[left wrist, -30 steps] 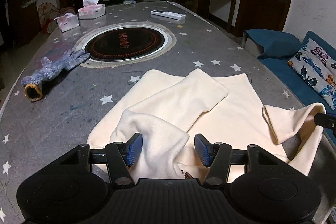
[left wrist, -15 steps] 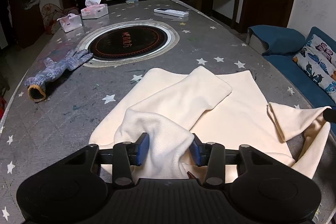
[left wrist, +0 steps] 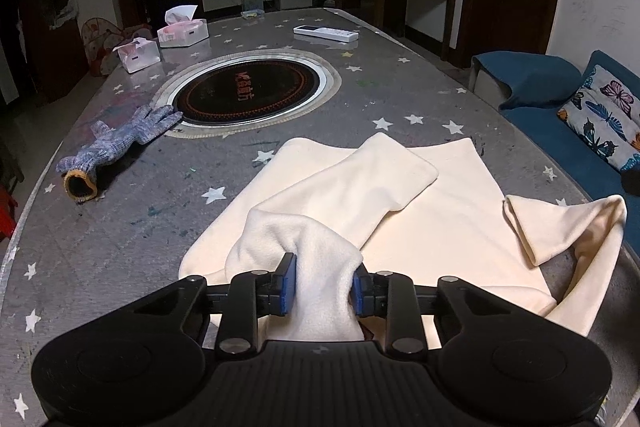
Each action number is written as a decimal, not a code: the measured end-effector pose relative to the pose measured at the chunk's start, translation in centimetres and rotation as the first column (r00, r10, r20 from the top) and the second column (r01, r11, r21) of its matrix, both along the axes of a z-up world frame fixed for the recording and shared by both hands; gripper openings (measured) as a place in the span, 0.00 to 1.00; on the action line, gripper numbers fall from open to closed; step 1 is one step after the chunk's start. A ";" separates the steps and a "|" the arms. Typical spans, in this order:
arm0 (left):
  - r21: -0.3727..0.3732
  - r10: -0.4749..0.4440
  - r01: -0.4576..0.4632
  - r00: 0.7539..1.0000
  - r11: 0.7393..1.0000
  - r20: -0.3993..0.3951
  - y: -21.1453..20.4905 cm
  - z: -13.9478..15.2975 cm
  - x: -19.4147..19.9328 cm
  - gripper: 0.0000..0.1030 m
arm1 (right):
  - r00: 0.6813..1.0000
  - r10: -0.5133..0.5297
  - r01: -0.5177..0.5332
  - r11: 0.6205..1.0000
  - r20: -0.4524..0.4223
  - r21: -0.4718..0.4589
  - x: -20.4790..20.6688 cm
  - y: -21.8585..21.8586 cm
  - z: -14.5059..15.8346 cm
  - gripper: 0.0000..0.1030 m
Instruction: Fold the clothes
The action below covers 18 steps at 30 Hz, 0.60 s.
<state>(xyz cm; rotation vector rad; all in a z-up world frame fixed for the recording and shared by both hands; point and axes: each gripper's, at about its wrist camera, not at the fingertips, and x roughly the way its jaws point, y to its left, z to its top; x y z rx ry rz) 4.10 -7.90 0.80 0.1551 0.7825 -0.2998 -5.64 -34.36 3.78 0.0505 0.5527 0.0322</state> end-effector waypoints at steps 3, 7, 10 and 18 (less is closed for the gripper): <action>0.003 0.001 -0.001 1.000 1.000 0.003 0.0 0.3 -0.1 0.29 | 0.999 0.039 -0.039 0.999 0.010 -0.009 0.4 0.8 0.4 0.26; 0.015 0.000 -0.001 1.000 1.000 0.018 -0.2 0.8 -0.5 0.29 | 0.994 0.113 -0.113 0.993 0.002 -0.021 1.2 2.3 0.4 0.32; 0.022 -0.006 0.006 0.999 1.000 0.032 -0.3 1.3 -0.7 0.39 | 0.986 0.165 -0.166 0.986 -0.022 -0.015 1.9 3.3 -0.2 0.36; 0.041 -0.001 -0.002 0.997 0.999 0.076 -0.2 3.0 0.5 0.44 | 0.964 0.231 -0.235 0.972 -0.134 -0.013 3.2 4.2 -3.2 0.38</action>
